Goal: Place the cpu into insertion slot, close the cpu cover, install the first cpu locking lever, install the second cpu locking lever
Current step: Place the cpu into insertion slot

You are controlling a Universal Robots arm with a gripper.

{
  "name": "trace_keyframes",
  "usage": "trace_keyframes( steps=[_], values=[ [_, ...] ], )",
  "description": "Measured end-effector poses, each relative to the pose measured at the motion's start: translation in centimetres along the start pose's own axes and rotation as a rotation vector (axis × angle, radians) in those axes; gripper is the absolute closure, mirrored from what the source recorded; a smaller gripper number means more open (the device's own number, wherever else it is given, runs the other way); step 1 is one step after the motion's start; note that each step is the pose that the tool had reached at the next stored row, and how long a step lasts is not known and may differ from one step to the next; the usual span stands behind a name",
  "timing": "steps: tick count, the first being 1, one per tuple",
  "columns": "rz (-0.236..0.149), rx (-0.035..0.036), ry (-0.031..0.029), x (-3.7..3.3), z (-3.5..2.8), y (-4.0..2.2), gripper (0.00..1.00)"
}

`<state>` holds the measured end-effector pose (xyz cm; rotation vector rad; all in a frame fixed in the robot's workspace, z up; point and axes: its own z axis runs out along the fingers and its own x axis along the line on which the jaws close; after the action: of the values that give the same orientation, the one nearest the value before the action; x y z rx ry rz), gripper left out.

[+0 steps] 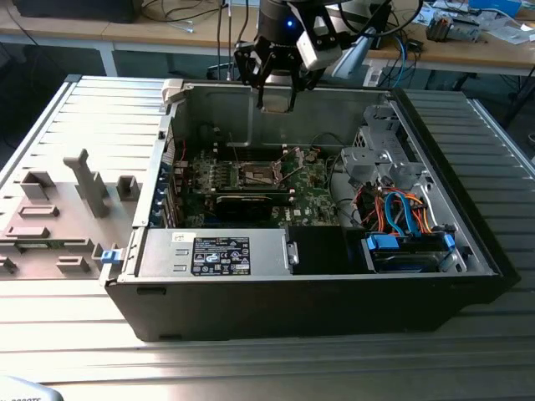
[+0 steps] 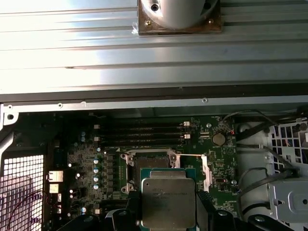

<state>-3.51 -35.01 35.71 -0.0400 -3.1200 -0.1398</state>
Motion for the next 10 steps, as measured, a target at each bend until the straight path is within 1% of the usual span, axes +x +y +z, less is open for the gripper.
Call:
trace_keyframes(
  steps=[10],
  values=[
    [0.0,0.0,0.0001,0.03,0.2,-0.02,0.45]
  ],
)
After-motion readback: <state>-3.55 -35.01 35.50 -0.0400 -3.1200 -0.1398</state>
